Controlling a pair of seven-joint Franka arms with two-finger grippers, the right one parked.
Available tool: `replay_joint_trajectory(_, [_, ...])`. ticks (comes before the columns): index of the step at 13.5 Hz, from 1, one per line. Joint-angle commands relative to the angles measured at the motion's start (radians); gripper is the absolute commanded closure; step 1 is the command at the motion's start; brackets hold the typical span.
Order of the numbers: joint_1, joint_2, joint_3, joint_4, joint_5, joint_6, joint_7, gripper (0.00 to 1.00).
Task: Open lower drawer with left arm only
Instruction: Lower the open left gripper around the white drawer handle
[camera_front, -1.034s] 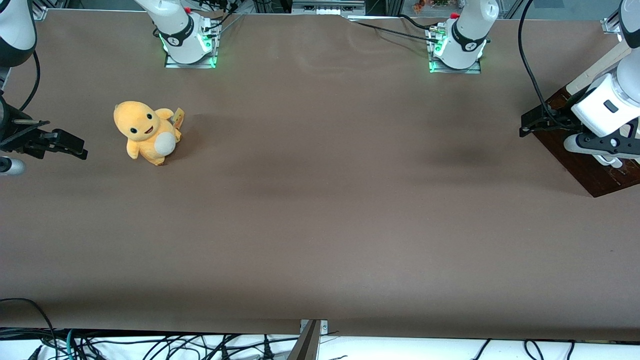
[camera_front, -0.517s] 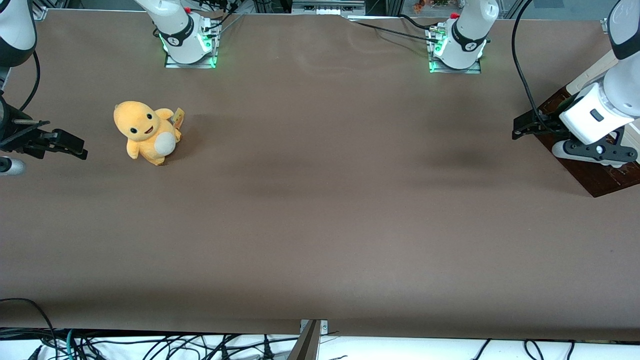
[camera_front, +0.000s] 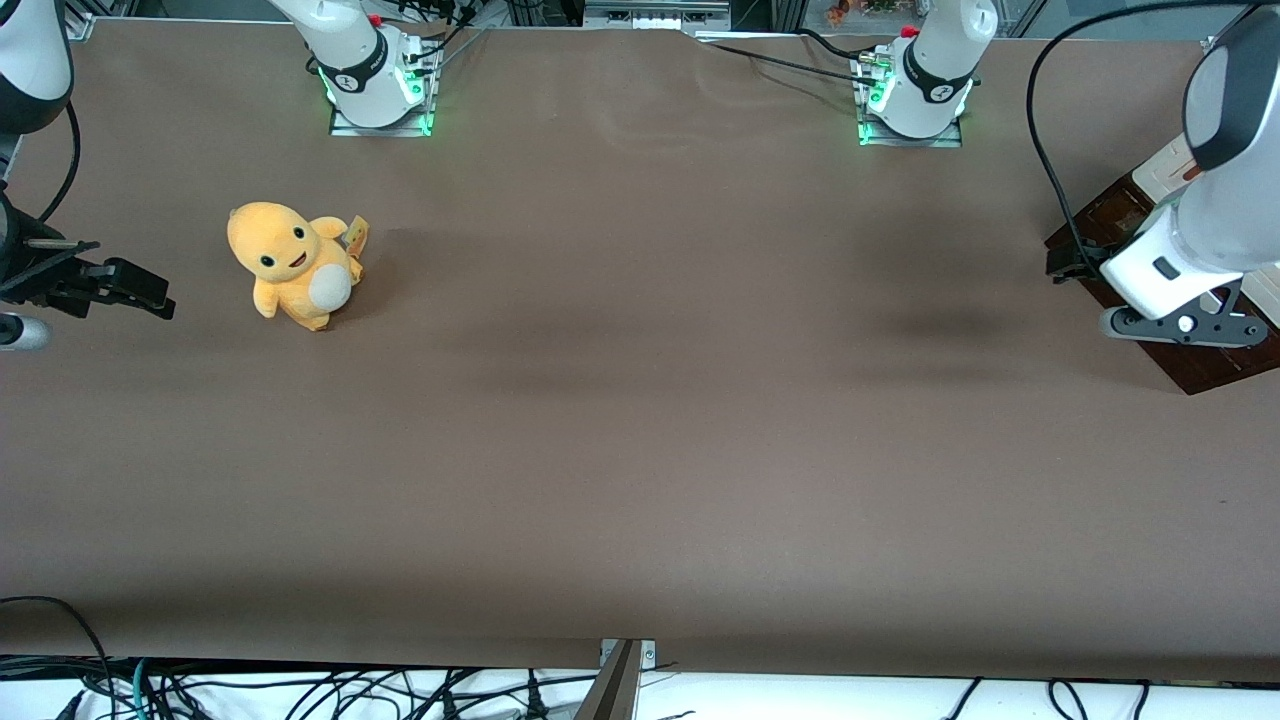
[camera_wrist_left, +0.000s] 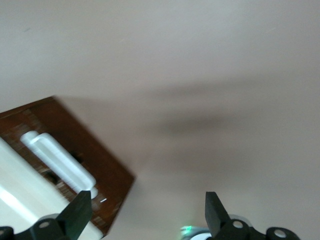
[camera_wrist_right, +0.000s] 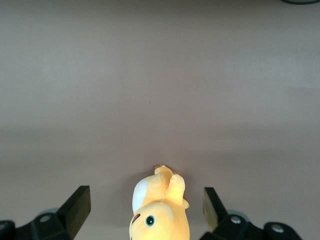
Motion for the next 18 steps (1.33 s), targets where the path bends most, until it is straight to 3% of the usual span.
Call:
replay_joint_trajectory(1, [0.004,0.112,-0.003,0.028,0.207,-0.063,-0.053,0.0])
replay_joint_trajectory(4, [-0.021,0.261,-0.006,0.029,0.384,-0.175,-0.269,0.0])
replay_joint_trajectory(8, [-0.054,0.384,-0.006,0.025,0.404,-0.222,-0.622,0.0])
replay_joint_trajectory(11, [-0.056,0.52,-0.003,0.026,0.543,-0.264,-0.815,0.0])
replay_joint_trajectory(13, [-0.045,0.585,0.003,0.025,0.631,-0.299,-0.852,0.0])
replay_joint_trajectory(16, [0.008,0.61,0.008,0.023,0.673,-0.293,-0.855,0.0])
replay_joint_trajectory(18, [0.036,0.64,0.008,0.014,0.747,-0.293,-0.862,0.0])
